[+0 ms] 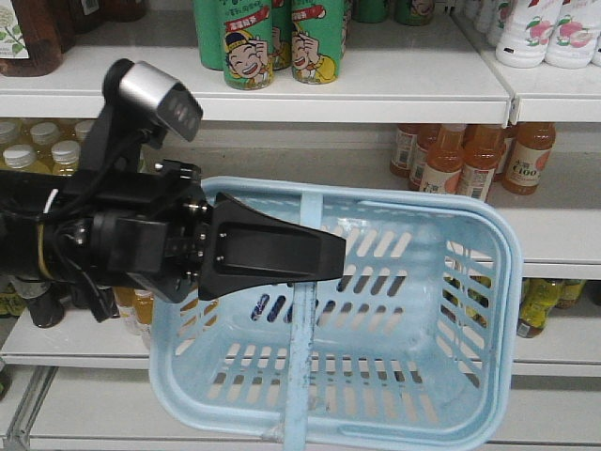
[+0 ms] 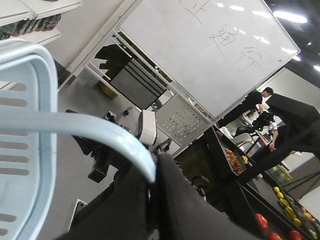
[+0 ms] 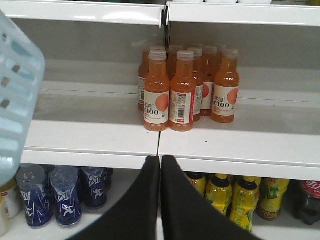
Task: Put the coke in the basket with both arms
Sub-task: 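Lift the basket off the shelf with the left gripper, then drive the base to another shelf while holding the basket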
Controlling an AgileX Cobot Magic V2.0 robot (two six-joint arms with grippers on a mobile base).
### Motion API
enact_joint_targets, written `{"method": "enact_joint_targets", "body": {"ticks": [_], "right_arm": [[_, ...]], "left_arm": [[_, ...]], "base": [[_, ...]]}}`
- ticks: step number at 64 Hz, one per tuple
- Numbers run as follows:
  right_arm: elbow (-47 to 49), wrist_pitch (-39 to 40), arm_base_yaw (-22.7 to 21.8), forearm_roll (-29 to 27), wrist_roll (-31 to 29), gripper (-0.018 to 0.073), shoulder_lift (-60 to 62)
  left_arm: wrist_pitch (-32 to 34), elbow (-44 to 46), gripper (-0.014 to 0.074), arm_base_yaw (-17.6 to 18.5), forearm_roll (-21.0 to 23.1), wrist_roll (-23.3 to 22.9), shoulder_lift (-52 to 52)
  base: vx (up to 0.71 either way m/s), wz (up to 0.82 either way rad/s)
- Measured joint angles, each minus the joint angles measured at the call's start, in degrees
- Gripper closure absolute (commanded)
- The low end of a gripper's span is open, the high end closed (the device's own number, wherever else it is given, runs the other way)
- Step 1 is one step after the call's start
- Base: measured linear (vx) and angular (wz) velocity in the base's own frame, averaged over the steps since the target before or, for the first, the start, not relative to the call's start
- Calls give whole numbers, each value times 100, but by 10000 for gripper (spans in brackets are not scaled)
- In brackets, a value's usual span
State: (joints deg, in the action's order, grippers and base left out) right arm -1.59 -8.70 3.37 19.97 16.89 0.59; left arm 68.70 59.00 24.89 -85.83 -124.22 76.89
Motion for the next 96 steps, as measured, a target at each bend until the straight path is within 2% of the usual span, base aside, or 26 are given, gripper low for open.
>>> {"method": "enact_joint_targets", "body": {"ticks": [21,96], "right_arm": [[0,0,0,0,0,564,0],[0,0,0,0,0,564,0]], "left_arm": [[50,-6,604,0,-41,0,-458],[49,-6,604,0,-65,0,-464]], "base": [[0,0],[0,-2]]}}
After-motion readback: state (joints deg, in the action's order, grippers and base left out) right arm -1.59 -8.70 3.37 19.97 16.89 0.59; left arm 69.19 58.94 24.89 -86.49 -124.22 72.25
